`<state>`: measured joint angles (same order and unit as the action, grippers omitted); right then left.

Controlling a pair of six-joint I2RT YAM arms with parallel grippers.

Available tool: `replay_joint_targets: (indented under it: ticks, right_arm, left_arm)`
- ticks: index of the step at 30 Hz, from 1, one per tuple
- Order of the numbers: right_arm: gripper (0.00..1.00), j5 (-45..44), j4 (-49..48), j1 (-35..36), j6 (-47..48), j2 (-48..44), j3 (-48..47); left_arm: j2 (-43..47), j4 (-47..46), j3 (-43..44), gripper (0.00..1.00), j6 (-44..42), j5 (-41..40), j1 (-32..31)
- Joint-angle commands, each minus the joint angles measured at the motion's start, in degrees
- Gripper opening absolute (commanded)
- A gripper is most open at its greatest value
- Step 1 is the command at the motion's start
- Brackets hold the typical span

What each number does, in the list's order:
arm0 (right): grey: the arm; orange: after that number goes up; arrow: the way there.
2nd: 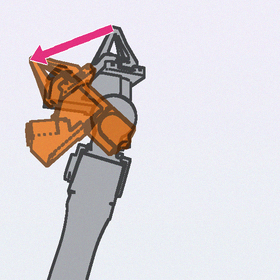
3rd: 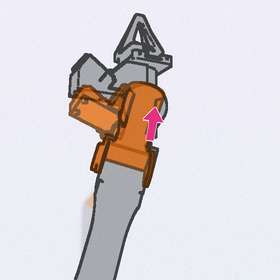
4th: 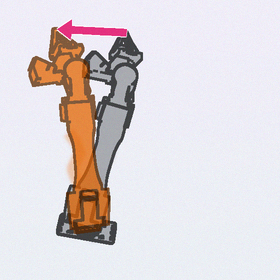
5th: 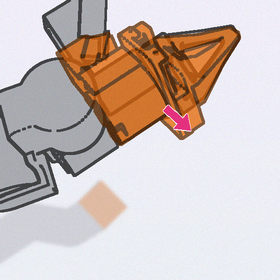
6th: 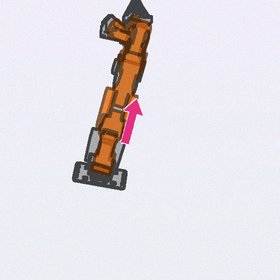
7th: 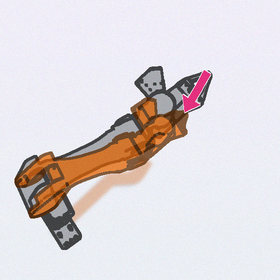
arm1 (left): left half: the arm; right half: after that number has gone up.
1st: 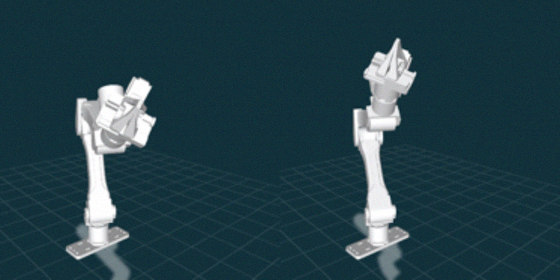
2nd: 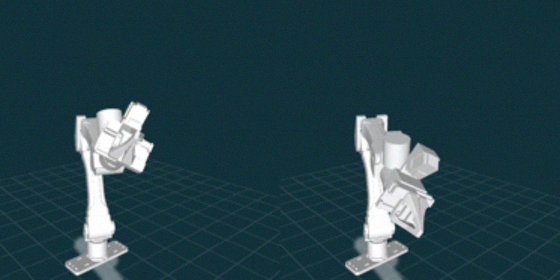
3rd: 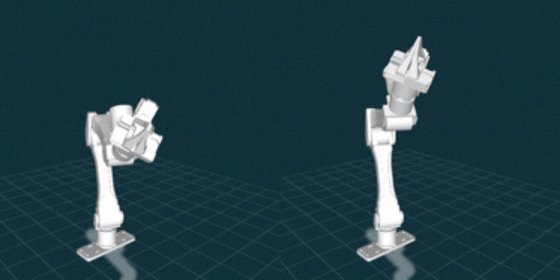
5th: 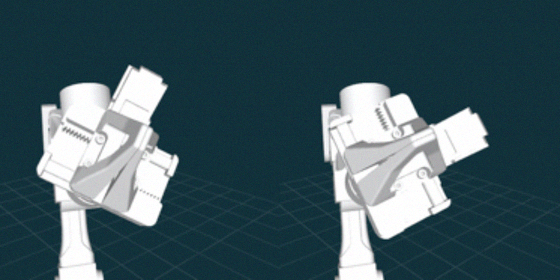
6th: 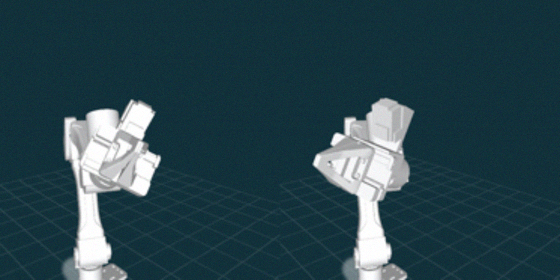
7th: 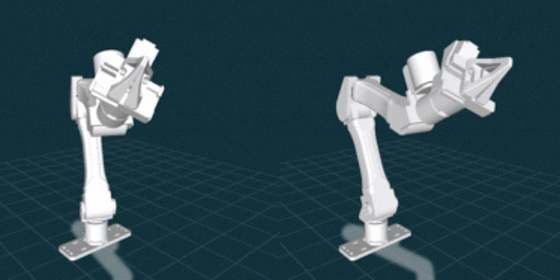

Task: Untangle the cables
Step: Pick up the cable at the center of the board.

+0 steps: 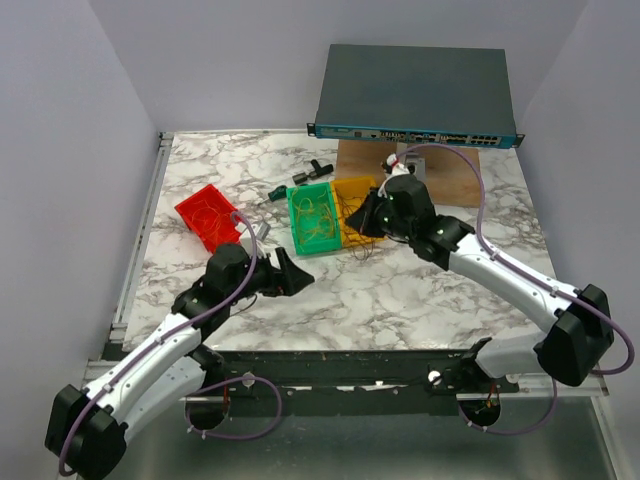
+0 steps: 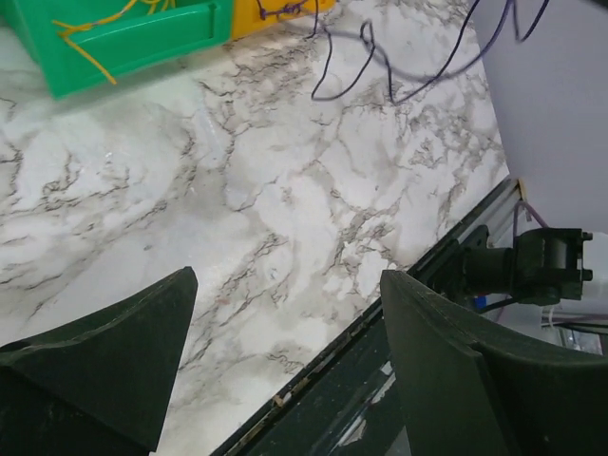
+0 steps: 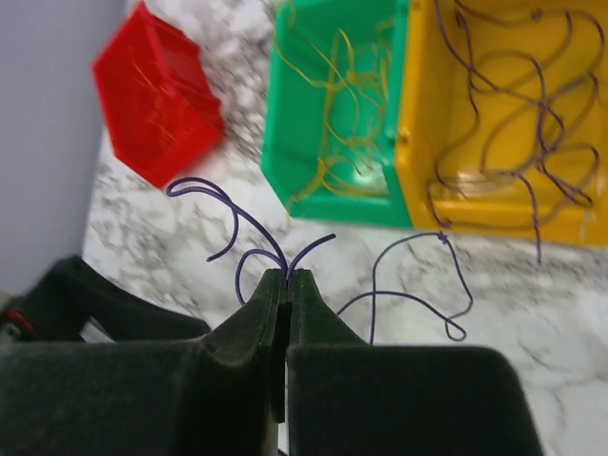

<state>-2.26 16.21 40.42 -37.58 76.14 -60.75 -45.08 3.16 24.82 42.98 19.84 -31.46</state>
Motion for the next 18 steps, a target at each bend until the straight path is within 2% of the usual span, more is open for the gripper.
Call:
replay_joint_targets:
  ticks: [1,5,9,13,18]
  right_arm:
    - [0.01,-0.3,-10.3,-0.5,-2.3,4.0,-6.8]
    - [0.01,-0.8,-9.8,-1.1,-0.4,7.2,-14.4]
    - [0.01,-7.1,-11.3,-1.3,2.4,9.2,-18.0]
    - [0.01,-13.3,-19.4,-2.2,4.4,10.0,-13.9]
    - [0.01,-14.1,-35.0,-4.7,1.8,10.6,-2.6]
  left_arm:
    - [5.3,6.5,-0.8,0.81,-3.4,-5.2,0.4]
    - [8.0,9.1,-0.8,0.81,-4.7,-6.8,0.4]
    - [8.5,9.2,-1.3,0.81,-5.4,-7.9,0.5]
    - [8.4,7.2,-2.9,0.81,-5.2,-7.6,0.5]
    - [8.7,4.1,-4.9,0.81,-4.7,-7.0,0.5]
